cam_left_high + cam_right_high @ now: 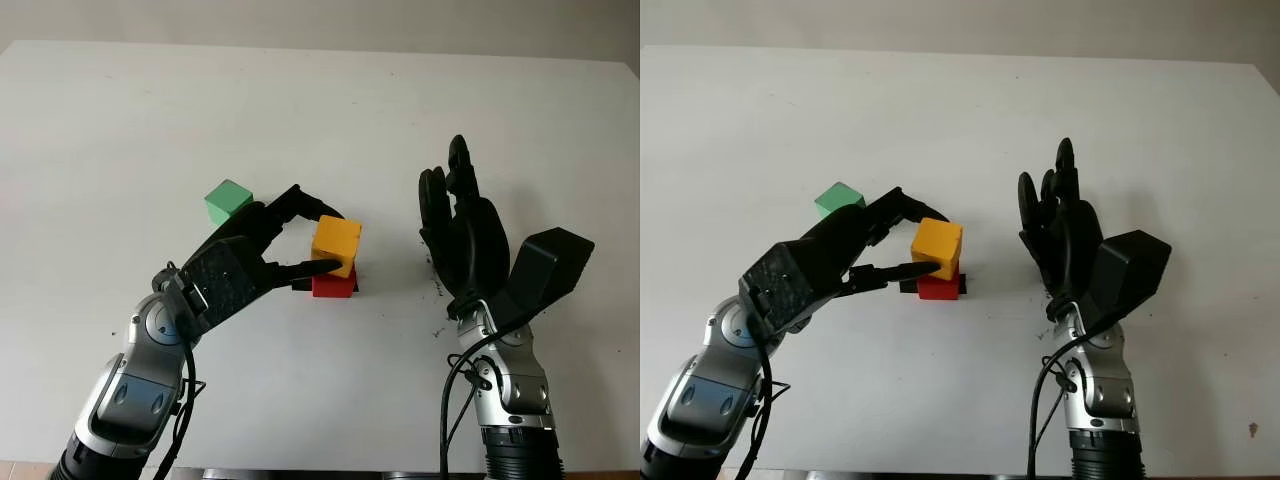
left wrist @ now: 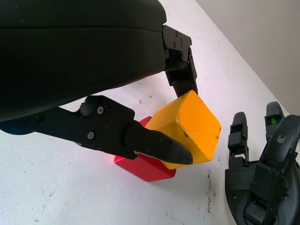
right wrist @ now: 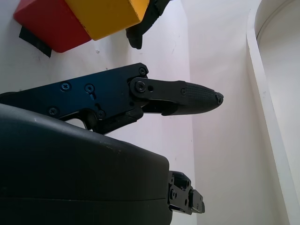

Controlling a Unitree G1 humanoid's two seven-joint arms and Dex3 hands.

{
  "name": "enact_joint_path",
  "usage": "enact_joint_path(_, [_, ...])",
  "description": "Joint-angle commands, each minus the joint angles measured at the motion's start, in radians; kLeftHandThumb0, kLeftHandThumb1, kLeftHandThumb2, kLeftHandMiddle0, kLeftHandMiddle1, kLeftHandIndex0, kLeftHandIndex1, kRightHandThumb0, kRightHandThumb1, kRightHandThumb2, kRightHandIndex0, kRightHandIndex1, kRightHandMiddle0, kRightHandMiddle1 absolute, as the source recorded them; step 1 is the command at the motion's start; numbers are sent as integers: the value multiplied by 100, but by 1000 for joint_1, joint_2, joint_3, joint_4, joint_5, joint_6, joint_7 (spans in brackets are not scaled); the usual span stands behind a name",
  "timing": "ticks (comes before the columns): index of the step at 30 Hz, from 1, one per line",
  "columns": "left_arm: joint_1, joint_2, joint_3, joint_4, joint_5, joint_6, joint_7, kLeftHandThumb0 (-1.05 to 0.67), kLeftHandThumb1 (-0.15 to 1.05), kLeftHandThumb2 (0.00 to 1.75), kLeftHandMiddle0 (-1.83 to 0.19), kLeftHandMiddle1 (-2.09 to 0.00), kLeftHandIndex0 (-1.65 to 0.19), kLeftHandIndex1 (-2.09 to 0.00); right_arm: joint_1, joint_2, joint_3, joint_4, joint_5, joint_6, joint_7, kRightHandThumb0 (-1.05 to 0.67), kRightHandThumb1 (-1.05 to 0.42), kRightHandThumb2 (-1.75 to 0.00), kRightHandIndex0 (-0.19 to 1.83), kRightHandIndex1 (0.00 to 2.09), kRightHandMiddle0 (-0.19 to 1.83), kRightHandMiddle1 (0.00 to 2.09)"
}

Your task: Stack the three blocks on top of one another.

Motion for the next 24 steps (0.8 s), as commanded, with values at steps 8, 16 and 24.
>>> enact_joint_path(8, [52,6,9,-68,-16,-21,-11,-51,100,5,-1,-5,-7,-66,3,-11,-8,-19,10,3,2,-60,-105,-42,-19,0,-19,0])
enact_joint_path(16, [77,13,13,-57,-1,-110,4,-62,97,5,12,-2,12,-4,1,-17,-3,-17,4,4,4,-61,-105,-43,-19,0,-19,0])
enact_joint_path(24, [98,18,52,-66,-38,-164,-8,-70,96,5,19,0,19,0,4,-17,0,-22,5,5,2,-60,-105,-44,-19,0,-19,0])
